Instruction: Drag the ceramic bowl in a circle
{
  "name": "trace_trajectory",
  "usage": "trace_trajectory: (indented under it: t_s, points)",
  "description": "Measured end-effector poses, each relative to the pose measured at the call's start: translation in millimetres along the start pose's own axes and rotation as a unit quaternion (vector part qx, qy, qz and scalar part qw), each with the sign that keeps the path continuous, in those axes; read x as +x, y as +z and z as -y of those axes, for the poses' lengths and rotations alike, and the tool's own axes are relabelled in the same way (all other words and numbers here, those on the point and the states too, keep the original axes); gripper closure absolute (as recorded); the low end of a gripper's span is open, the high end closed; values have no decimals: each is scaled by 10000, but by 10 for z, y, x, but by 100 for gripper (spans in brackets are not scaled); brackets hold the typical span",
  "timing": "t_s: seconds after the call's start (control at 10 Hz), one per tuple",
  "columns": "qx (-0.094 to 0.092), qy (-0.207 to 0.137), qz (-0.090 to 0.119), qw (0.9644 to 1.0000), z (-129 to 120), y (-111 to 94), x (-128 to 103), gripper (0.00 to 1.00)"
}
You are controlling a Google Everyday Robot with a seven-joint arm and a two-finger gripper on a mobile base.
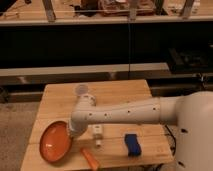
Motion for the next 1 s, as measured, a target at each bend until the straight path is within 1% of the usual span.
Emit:
trace_trajectory:
  t_s: [0.2, 0.3, 0.5, 0.6, 0.7, 0.8, 0.9, 1.0]
  points:
    - [33, -318, 84, 9995, 298, 93, 144, 88]
    - [64, -373, 137, 9992, 374, 143, 267, 88]
    - [178, -329, 236, 9990, 363, 245, 659, 88]
    - [226, -267, 271, 9990, 326, 302, 804, 88]
    - [311, -105, 315, 9990, 242, 393, 1025, 88]
    - [364, 59, 321, 9988, 162, 428, 1170, 88]
    - [409, 246, 326, 9983, 88, 454, 1281, 88]
    - [433, 509, 336, 9972, -15, 485, 1376, 88]
